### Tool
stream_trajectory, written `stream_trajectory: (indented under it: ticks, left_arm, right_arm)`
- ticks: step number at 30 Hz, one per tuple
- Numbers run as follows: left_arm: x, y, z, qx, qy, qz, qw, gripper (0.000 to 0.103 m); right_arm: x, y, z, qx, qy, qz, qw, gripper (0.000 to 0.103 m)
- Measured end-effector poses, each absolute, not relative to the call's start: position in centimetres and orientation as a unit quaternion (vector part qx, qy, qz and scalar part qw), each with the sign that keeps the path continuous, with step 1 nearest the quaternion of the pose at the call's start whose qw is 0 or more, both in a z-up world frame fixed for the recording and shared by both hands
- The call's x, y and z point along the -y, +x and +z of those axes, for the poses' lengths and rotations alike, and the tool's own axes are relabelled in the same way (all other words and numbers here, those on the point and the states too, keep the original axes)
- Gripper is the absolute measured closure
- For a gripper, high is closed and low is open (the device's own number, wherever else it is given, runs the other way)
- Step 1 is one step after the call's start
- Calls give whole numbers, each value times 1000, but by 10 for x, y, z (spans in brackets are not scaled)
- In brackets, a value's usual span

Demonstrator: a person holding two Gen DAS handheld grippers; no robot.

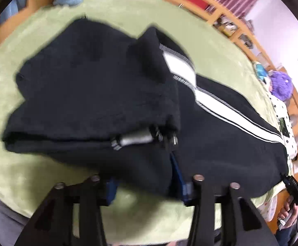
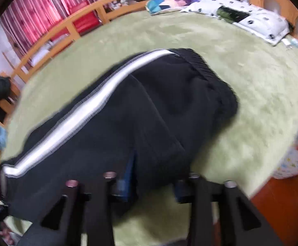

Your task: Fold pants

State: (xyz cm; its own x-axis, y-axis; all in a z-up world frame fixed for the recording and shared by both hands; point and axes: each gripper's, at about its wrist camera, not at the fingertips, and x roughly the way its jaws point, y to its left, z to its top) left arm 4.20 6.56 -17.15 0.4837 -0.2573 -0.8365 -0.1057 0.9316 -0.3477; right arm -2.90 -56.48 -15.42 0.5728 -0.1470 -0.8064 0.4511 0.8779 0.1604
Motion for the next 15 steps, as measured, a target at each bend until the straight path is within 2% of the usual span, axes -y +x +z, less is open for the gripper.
stream_trajectory:
  ticks: [2,8,15]
  left_arm:
    - [-74,25,-160,-489,-167,-53,854,44]
    - [-123,0,-138,-448,-194,-55,871,43]
    - [-178,64,-151,-436,-219,19,872,43]
  right_arm:
    - [552,-46,-147,-413,157,-181,878,50]
    - [516,-71,-119,-381,186,-162,891,49]
    - [469,-55,-85,-334,180,-130,916,44]
